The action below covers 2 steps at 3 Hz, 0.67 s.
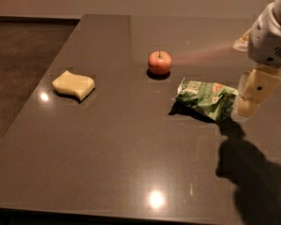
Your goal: Move green jalapeno chip bag near sponge
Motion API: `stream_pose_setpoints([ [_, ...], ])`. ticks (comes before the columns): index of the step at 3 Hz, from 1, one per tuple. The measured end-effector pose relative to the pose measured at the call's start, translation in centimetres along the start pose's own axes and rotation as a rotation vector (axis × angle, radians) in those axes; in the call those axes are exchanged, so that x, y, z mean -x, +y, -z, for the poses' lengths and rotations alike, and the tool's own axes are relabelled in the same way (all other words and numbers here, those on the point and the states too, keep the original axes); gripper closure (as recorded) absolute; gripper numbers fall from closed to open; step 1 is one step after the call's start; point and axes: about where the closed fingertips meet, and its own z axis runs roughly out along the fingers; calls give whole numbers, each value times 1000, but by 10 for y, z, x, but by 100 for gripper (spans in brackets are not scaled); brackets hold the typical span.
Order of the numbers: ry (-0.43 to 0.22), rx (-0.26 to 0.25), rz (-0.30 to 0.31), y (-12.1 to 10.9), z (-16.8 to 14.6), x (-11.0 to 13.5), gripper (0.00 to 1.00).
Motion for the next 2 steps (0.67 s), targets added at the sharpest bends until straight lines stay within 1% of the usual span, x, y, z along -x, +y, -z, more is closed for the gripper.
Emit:
stream_pose_setpoints([
  [1,2,25,-11,-20,-36,12,0],
  [2,7,43,-18,-30,-56,16,0],
])
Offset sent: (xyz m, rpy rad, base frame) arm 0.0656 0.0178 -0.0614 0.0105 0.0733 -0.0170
